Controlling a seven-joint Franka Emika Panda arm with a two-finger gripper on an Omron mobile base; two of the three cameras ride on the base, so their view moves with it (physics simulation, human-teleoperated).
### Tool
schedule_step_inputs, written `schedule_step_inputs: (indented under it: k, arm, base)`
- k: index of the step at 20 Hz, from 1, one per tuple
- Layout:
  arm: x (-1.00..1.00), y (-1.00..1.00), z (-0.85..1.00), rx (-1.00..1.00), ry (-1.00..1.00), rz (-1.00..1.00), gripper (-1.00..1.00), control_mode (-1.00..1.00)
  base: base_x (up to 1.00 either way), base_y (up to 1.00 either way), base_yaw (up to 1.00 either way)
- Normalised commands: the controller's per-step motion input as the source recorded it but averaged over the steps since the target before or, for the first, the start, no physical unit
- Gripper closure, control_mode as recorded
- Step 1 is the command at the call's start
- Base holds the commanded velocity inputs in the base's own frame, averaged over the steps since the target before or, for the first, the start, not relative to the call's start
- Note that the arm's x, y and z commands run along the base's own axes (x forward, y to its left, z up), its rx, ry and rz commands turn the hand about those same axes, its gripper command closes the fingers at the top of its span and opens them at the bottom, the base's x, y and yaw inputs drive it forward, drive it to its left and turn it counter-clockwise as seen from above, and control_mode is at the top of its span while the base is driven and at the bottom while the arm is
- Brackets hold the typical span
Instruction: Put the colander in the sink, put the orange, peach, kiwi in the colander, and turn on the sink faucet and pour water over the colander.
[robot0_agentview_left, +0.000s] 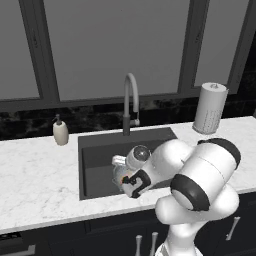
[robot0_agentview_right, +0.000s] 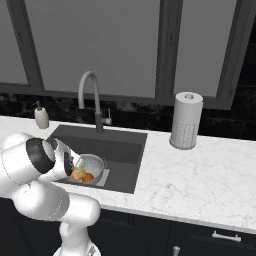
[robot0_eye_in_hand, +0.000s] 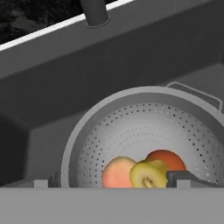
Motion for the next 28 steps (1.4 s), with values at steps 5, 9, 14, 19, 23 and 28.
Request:
schedule_step_inputs:
  k: [5,9,14,19,23,28]
  arm:
    - [0.00,-0.35,1.00,0.14,0.08,0.00,-1.00,-1.00]
    - [0.00,-0.64,0.96,0.08,0.21,0.00,-1.00,-1.00]
    - [0.02,-0.76,0.71,0.00,0.24,0.03,-1.00,-1.00]
    - [0.54,-0.53,0.50,0.06,0.10,0.12,-1.00,-1.00]
    - [0.73,-0.14,0.06,0.13,0.00,0.17,-1.00,-1.00]
    - [0.74,0.00,-0.01,0.09,0.00,0.16,-1.00,-1.00]
  base:
    - [0.00,0.00,0.00]
    - [0.00,0.00,0.00]
    - [0.00,0.00,0.00]
    - [0.00,0.00,0.00]
    - [0.00,0.00,0.00]
    - [0.00,0.00,0.00]
